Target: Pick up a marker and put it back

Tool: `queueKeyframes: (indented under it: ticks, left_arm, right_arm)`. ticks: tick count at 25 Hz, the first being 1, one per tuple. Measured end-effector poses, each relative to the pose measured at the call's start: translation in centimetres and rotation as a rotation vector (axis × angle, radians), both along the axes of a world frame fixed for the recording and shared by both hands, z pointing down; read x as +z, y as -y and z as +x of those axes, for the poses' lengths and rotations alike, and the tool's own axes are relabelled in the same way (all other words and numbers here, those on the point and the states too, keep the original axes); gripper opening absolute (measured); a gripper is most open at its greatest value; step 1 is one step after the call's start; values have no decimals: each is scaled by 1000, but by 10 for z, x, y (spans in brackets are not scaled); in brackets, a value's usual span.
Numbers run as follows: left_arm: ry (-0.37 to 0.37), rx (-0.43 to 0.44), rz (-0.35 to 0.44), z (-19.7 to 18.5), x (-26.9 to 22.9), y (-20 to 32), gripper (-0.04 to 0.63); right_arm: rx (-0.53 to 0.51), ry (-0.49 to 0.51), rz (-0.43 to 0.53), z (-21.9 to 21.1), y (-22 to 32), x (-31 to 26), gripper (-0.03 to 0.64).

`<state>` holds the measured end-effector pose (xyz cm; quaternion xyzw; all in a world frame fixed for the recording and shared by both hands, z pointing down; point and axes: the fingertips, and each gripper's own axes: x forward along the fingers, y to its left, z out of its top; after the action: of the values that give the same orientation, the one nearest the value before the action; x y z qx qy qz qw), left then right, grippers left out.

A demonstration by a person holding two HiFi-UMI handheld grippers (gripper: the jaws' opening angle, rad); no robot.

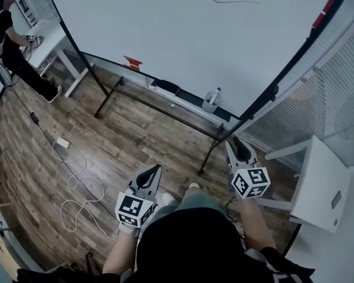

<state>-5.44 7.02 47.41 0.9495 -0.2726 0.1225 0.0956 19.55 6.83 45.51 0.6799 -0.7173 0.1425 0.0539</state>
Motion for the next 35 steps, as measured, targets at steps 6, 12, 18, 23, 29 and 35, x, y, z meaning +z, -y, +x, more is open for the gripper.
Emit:
queueKeyframes:
  ticks: [6,12,18,23,29,35]
  left_arm:
    - [8,-38,-45,-2,15,58,18]
    - [38,-21,-54,20,22,114,18]
    - [59,-1,-60,49,26,157,19]
    - [70,11,-78,68,32,178,18]
    - [73,23,-91,82,36,189,19]
    - [78,-21,-110,79,35,204,18]
  right_arm:
    - [35,-6,-39,19,75,19,155]
    - [38,-19,-84,42,138,39,155]
    - [51,-45,-149,66,185,66,154]
    - [49,-38,-190,77,208,84,152]
    - [44,-24,-217,83,224,97,149]
    - [38,-17,-225,84,234,102,107]
